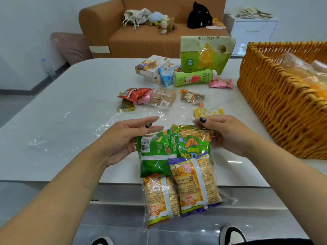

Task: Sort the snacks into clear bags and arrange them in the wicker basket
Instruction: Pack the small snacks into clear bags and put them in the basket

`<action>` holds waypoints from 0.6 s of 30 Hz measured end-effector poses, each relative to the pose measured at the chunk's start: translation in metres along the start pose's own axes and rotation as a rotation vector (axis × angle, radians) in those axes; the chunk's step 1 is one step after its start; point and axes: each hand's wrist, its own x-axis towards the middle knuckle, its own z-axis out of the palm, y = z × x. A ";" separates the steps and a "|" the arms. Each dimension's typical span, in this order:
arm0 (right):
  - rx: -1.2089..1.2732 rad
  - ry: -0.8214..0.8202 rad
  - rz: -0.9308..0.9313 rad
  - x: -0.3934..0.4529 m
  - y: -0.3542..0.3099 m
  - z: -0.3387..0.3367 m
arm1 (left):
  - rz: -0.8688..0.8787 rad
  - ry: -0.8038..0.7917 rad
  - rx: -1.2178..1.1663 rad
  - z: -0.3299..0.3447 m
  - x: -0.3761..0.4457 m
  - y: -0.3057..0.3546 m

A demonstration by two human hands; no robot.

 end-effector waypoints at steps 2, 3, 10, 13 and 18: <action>0.012 -0.024 -0.012 0.004 -0.002 -0.006 | 0.012 -0.006 -0.032 0.002 0.003 0.002; 0.027 -0.033 -0.019 0.005 -0.003 -0.008 | 0.013 -0.014 -0.047 0.001 0.005 0.003; 0.067 -0.111 -0.030 0.012 -0.005 -0.023 | -0.008 -0.111 -0.090 -0.004 0.015 0.006; 0.039 -0.108 -0.038 0.015 -0.007 -0.026 | 0.025 -0.073 -0.044 -0.005 0.017 0.006; -0.022 -0.104 -0.053 0.016 -0.007 -0.031 | 0.052 0.004 -0.013 0.001 0.017 0.009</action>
